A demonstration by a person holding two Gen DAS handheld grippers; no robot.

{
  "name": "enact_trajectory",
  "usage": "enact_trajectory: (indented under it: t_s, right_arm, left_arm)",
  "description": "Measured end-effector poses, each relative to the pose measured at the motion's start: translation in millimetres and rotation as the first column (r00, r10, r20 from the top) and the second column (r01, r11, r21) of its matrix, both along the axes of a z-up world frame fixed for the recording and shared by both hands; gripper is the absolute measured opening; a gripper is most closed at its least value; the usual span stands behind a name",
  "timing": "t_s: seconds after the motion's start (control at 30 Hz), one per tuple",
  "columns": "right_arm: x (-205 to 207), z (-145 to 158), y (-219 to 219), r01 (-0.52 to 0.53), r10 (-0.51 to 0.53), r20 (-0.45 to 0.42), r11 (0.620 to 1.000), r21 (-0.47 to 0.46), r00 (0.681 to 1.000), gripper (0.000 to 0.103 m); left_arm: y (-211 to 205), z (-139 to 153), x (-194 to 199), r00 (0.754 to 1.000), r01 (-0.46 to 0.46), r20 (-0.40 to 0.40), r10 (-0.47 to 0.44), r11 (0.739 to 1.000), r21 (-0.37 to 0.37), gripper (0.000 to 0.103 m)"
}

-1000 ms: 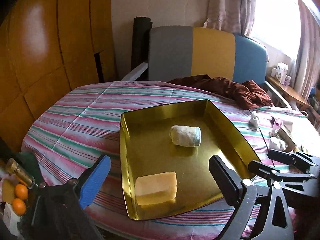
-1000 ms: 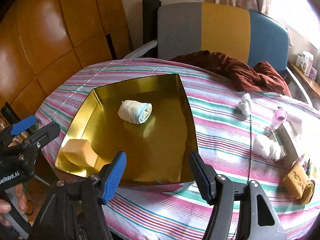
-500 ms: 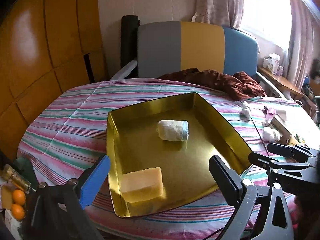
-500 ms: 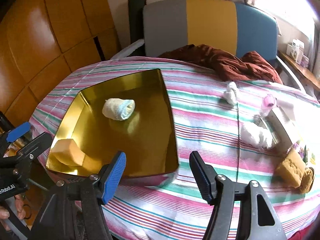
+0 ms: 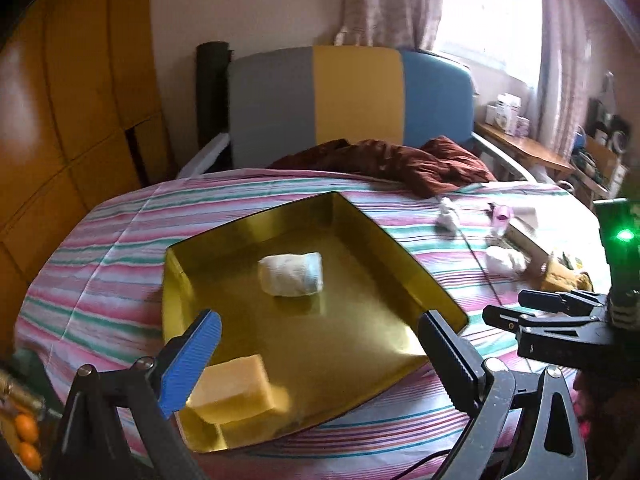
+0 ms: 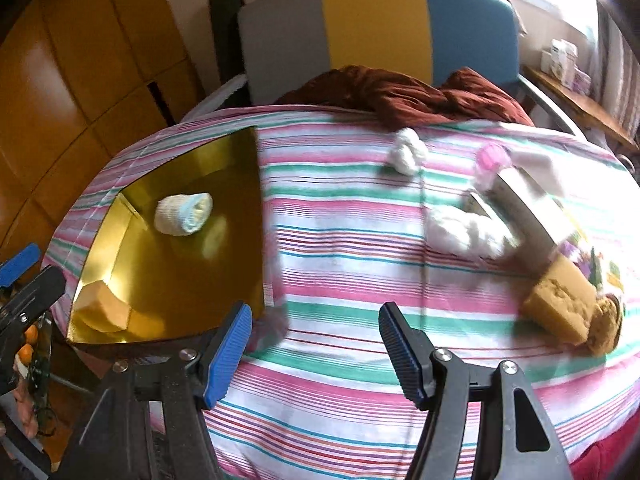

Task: Organize objects
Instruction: 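Move both grippers back to the pile and grasp cotton wad with left gripper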

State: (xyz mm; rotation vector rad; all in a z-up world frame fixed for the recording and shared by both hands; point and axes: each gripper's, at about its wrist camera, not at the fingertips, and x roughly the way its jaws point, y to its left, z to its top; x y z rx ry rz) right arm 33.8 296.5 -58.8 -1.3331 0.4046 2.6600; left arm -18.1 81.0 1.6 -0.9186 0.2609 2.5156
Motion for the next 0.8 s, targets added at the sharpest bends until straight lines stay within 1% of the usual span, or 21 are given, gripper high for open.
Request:
enact_trajectory:
  t_s: [0.17, 0.33, 0.47, 0.57, 0.63, 0.73, 0.8]
  right_arm:
    - [15.3, -2.9, 37.4, 0.085, -0.084, 0.027, 0.996, -0.02, 0.996, 0.067]
    - [34.9, 4.2, 87.1, 0.205, -0.204, 0.035, 0.979, -0.022, 0.978, 0.067]
    - [47.3, 17.5, 127.0, 0.304, -0.304, 0.017, 0.953, -0.011, 0.953, 0.067]
    - [58.5, 27.1, 159.9, 0.379, -0.379, -0.006, 0.925, -0.011, 0.925, 0.067]
    - [66.0, 28.4, 177.3, 0.421, -0.421, -0.022, 0.907, -0.011, 0.907, 0.067]
    - [78.8, 22.6, 202.4, 0.483, -0.485, -0.043, 0.874, -0.045, 0.874, 0.07]
    - [87.7, 15.0, 216.2, 0.521, -0.526, -0.048, 0.849, -0.094, 0.849, 0.071]
  left_arm:
    - [23.0, 4.1, 2.9, 0.997, 0.075, -0.003, -0.075, 0.997, 0.001, 0.099]
    - [52.4, 4.9, 5.1, 0.988, 0.156, 0.008, -0.156, 0.988, -0.002, 0.099]
    - [74.3, 5.2, 6.2, 0.979, 0.205, 0.011, -0.205, 0.979, -0.012, 0.099]
    - [96.6, 3.9, 6.8, 0.968, 0.25, 0.013, -0.25, 0.968, -0.032, 0.099]
    - [109.9, 2.6, 6.4, 0.961, 0.278, 0.022, -0.277, 0.96, -0.031, 0.099]
    - [134.2, -1.1, 7.0, 0.946, 0.322, 0.041, -0.321, 0.946, -0.033, 0.099]
    - [151.8, -4.4, 7.1, 0.934, 0.354, 0.064, -0.352, 0.935, -0.029, 0.099]
